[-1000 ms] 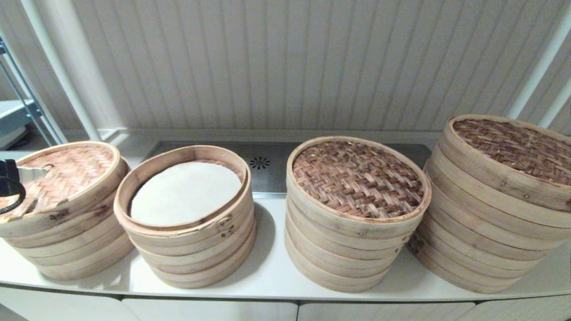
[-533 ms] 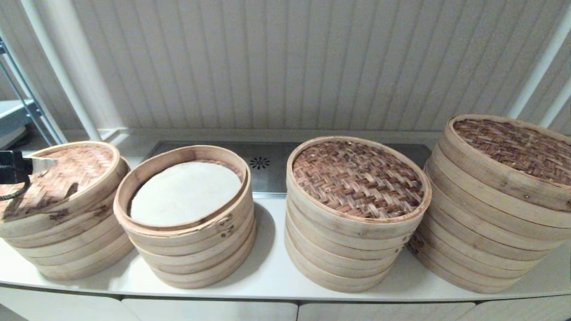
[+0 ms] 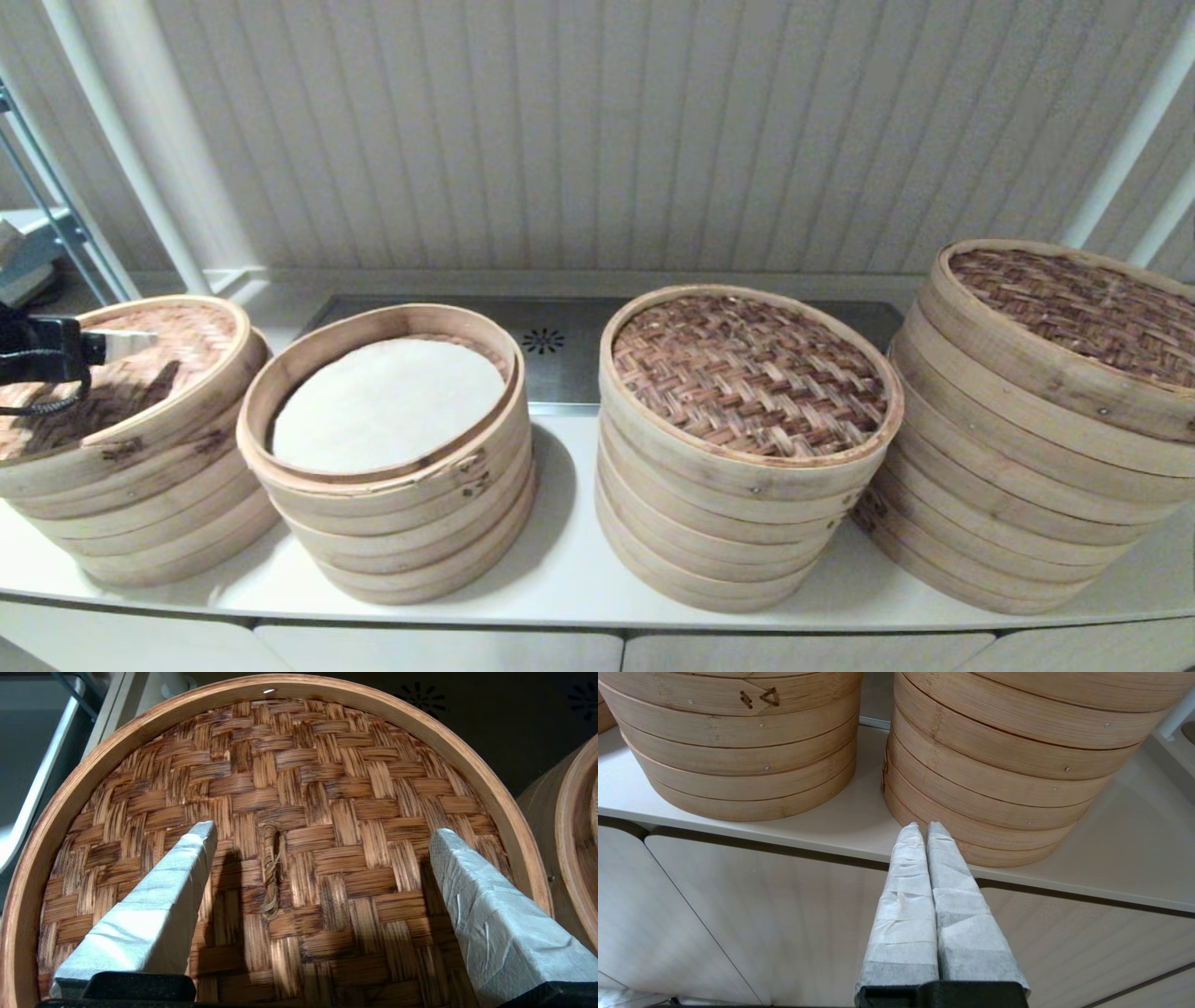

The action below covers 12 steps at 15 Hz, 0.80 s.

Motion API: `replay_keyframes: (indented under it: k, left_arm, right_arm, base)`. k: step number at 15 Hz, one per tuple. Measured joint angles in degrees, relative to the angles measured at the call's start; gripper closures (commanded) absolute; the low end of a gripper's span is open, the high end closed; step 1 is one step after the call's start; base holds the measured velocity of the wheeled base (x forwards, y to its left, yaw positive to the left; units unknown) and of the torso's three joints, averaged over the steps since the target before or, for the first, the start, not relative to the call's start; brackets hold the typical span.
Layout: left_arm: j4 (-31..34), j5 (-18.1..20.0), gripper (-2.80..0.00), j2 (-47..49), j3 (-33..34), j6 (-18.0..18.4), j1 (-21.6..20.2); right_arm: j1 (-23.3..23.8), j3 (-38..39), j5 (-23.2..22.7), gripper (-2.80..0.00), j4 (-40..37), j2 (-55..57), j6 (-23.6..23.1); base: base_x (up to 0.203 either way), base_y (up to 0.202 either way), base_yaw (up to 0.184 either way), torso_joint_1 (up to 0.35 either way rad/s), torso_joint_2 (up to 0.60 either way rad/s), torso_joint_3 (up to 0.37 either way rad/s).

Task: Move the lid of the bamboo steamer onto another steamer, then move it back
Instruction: Pick up the steamer

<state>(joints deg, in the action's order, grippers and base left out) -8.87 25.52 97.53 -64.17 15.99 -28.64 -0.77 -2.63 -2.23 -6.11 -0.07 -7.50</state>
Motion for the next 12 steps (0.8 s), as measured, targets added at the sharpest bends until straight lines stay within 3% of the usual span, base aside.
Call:
replay_keyframes:
  k: [4, 12]
  left_arm:
    - [-0.13, 0.99, -2.80, 1.63, -0.53, 3.78, -2.32]
    - [-0.13, 1.18, -2.80, 3.46, -0.68, 3.82, -3.96]
  right_arm:
    - [0.00, 0.00, 0.00, 0.00, 0.00, 0.00, 0.00]
    - [-0.05, -0.01, -0.02, 0.00, -0.04, 0.00, 0.00]
  base:
    - [0.000, 0.000, 0.000, 0.000, 0.00, 0.000]
    - [0.000, 0.000, 0.000, 0.000, 0.00, 0.000]
